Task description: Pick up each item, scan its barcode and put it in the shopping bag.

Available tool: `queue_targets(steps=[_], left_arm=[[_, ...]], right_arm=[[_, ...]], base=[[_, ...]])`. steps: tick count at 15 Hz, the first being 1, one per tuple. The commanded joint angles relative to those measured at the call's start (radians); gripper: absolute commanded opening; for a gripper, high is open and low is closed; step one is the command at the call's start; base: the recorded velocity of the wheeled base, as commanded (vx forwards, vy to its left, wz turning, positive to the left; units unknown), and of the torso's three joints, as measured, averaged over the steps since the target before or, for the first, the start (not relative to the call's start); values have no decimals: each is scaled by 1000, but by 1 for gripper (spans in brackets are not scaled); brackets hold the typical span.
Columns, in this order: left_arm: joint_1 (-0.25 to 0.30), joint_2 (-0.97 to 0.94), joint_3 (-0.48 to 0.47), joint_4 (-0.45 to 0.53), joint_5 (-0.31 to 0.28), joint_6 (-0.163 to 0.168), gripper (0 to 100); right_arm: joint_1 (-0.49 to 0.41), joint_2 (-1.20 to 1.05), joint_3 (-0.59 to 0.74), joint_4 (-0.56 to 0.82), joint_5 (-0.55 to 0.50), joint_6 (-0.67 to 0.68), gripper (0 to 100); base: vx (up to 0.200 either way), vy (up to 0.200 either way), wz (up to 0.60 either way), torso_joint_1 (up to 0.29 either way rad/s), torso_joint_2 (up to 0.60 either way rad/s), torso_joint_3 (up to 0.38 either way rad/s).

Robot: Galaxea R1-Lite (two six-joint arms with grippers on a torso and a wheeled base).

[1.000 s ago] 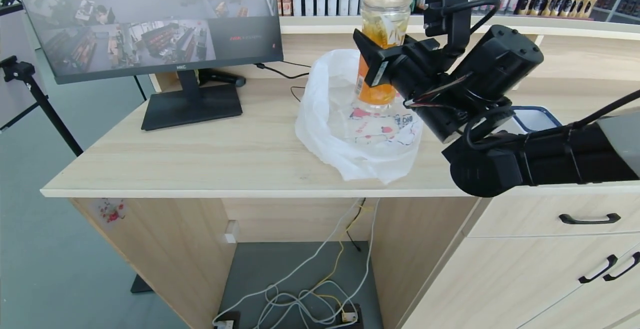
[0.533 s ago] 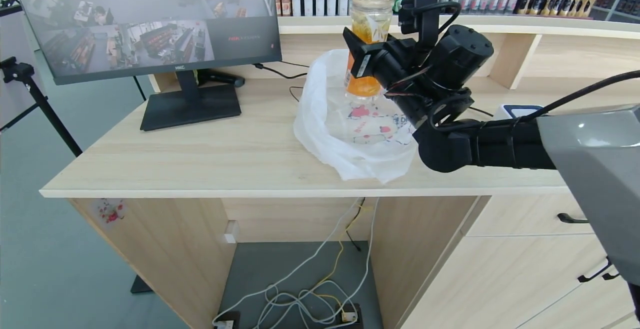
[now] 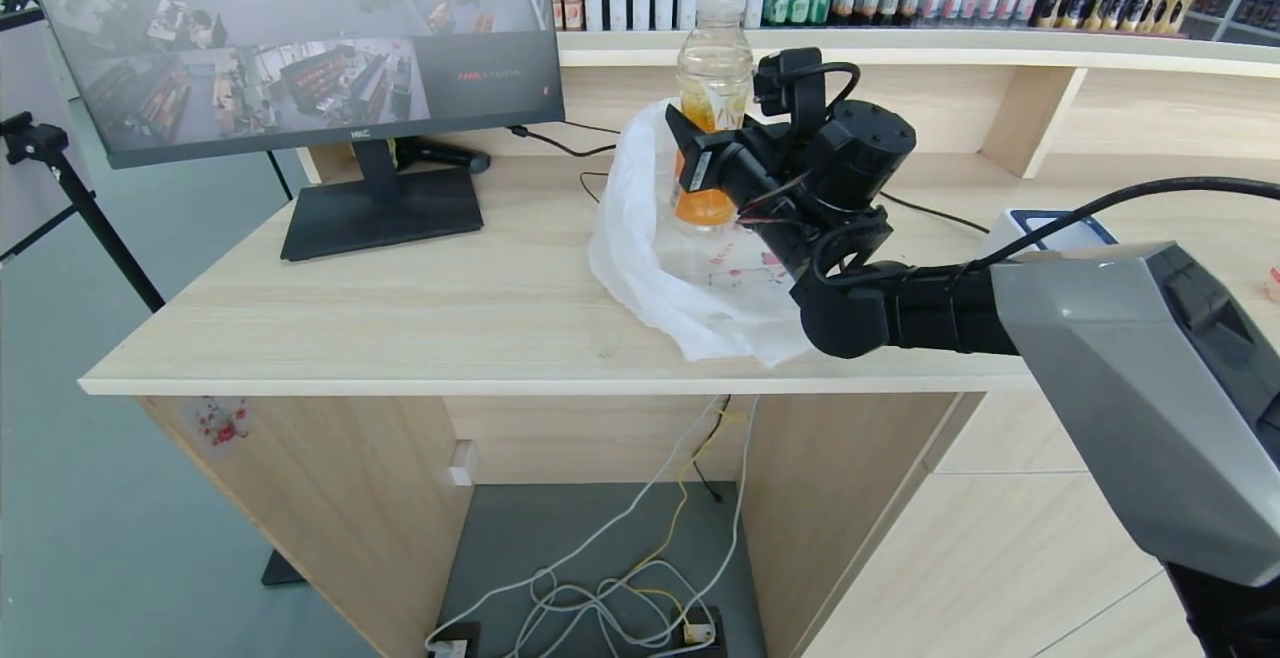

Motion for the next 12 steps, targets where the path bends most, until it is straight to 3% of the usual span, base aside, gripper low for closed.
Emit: queue_targets(steps=[1, 12], left_arm=[[0, 0, 0, 0, 0, 0, 100], [0, 0, 0, 0, 1, 0, 100]], right_arm=[[-4, 17, 0, -2, -1, 0, 0], [-2, 52, 2, 13, -5, 23, 0]], base=[[0, 0, 0, 0, 0, 0], [0, 0, 0, 0, 0, 0]])
